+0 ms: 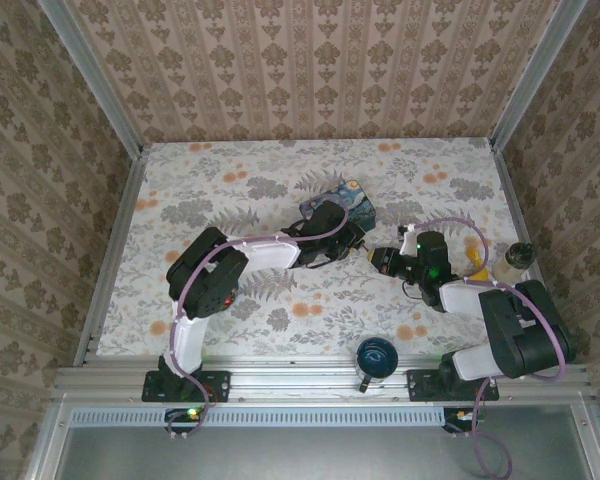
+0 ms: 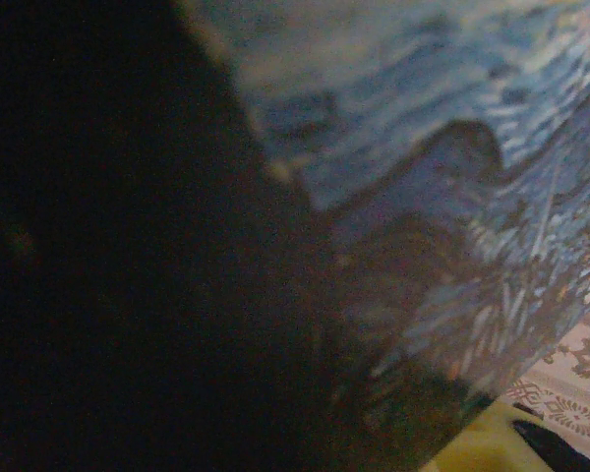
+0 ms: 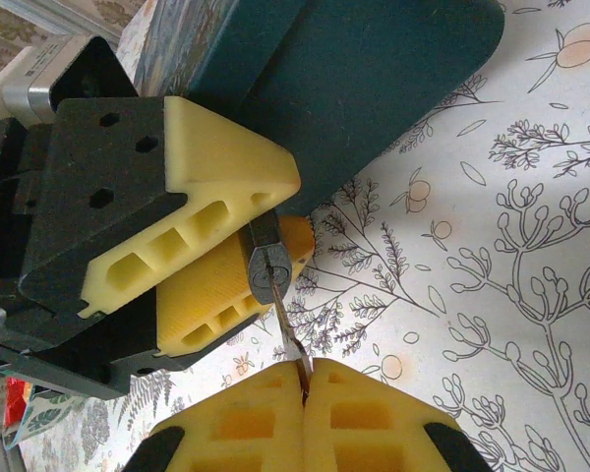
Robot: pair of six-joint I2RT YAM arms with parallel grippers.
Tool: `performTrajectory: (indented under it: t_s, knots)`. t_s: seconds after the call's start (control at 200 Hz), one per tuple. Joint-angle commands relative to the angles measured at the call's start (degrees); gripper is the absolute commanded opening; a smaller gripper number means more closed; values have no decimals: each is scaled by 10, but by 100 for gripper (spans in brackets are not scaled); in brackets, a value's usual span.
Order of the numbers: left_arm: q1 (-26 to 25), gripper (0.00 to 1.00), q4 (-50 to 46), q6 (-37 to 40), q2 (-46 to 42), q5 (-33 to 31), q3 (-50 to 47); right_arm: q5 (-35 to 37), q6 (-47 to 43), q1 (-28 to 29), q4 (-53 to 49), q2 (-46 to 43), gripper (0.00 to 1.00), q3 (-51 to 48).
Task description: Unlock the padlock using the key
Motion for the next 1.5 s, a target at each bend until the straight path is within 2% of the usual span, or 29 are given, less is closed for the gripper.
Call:
performTrajectory:
  t_s: [0.0, 0.775, 1.04, 1.49]
  knots:
    - [1, 0, -10, -37, 18, 36, 1, 6, -1, 3, 2, 6, 0, 22]
    - [-3, 0, -11, -33, 24, 44, 9, 35, -15, 30, -36, 9, 0, 45]
    - [-4, 0, -9, -22, 21, 49, 7, 1, 30, 20, -19, 38, 0, 76]
    - [-7, 0, -5, 1, 17, 66, 2, -29, 40, 4, -14, 70, 0, 93]
